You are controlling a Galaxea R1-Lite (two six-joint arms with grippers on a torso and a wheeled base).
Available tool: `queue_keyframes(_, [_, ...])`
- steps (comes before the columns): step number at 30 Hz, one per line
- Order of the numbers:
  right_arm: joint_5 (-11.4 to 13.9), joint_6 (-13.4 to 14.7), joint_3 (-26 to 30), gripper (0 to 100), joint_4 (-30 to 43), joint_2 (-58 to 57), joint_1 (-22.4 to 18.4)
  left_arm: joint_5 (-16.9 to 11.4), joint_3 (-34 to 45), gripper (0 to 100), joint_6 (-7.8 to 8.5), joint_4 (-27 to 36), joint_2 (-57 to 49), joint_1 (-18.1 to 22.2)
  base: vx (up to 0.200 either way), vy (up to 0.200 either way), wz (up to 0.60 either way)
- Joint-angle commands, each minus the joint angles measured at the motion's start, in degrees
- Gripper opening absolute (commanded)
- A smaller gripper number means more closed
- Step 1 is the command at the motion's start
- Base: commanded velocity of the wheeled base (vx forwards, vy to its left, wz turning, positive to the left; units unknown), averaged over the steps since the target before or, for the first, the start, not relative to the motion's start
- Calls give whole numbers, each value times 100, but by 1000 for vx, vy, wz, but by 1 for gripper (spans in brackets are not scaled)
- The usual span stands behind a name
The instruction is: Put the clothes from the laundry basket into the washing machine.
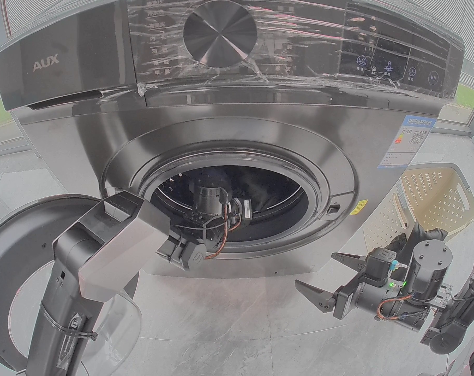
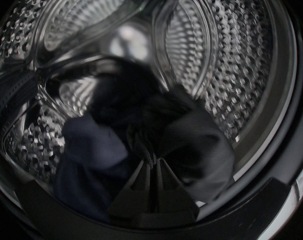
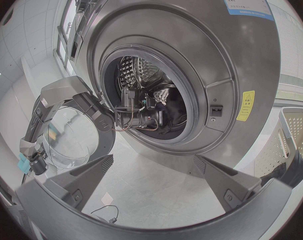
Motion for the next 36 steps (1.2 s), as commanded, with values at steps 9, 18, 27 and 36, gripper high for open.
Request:
queue_keyframes(9, [4, -1, -12, 100, -21, 88, 15, 513, -2466, 0, -44, -404, 1002, 256, 0, 0, 0])
queue_keyframes(18, [-5, 17, 6, 100, -30, 158, 112, 504, -2466, 100, -61, -615, 1029, 239, 0, 0, 0])
queue_keyframes(27, [-5, 26, 6, 100, -47, 255, 112, 513, -1352, 100, -44, -316, 290, 168, 0, 0, 0])
queue_keyframes(36, [-14, 96, -21, 100, -65, 413, 243, 425, 222, 100, -17, 352, -668, 54, 0, 0, 0])
